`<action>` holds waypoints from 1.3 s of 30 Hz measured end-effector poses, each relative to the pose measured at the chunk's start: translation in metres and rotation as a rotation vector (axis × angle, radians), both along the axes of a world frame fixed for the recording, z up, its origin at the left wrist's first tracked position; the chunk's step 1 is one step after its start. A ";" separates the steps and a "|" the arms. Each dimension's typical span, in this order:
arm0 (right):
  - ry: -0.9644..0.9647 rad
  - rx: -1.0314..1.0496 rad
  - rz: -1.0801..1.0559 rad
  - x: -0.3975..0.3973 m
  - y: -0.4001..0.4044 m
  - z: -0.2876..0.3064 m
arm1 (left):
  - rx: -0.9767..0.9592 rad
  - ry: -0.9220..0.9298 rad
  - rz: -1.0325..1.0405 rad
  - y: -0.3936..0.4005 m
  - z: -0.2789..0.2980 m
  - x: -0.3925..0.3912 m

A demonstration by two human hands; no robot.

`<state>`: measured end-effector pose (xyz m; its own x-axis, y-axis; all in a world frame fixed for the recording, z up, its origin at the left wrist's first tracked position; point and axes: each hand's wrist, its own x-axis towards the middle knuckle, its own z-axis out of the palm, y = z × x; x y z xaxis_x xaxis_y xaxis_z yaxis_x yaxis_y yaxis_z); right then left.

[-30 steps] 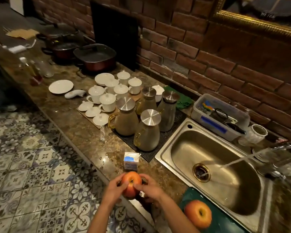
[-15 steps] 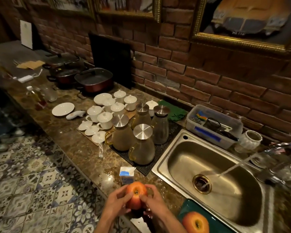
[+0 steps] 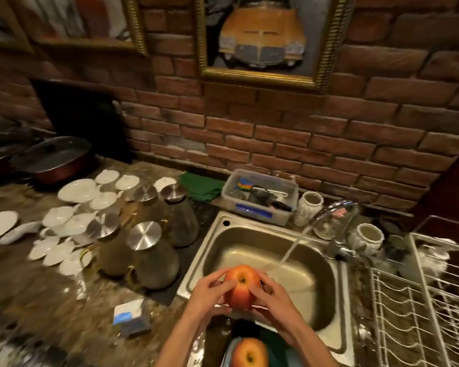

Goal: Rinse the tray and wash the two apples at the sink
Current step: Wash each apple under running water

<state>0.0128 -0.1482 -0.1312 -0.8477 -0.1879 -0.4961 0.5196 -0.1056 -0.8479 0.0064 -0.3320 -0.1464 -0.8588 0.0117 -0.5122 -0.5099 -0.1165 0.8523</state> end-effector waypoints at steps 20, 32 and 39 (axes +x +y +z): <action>-0.019 0.029 -0.374 -0.092 0.094 -0.038 | 0.035 -0.063 -0.292 0.123 -0.026 -0.132; -0.043 0.041 -0.371 -0.124 0.102 -0.072 | 0.075 -0.193 -0.306 0.144 -0.049 -0.160; 0.128 0.237 -0.295 -0.104 0.100 -0.094 | 0.277 -0.373 -0.283 0.151 -0.062 -0.159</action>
<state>-0.0917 -0.0486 -0.2248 -0.9059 0.1800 -0.3834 0.3850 -0.0278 -0.9225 -0.1525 -0.1809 -0.2089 -0.5629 0.3937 -0.7268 -0.8161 -0.1251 0.5643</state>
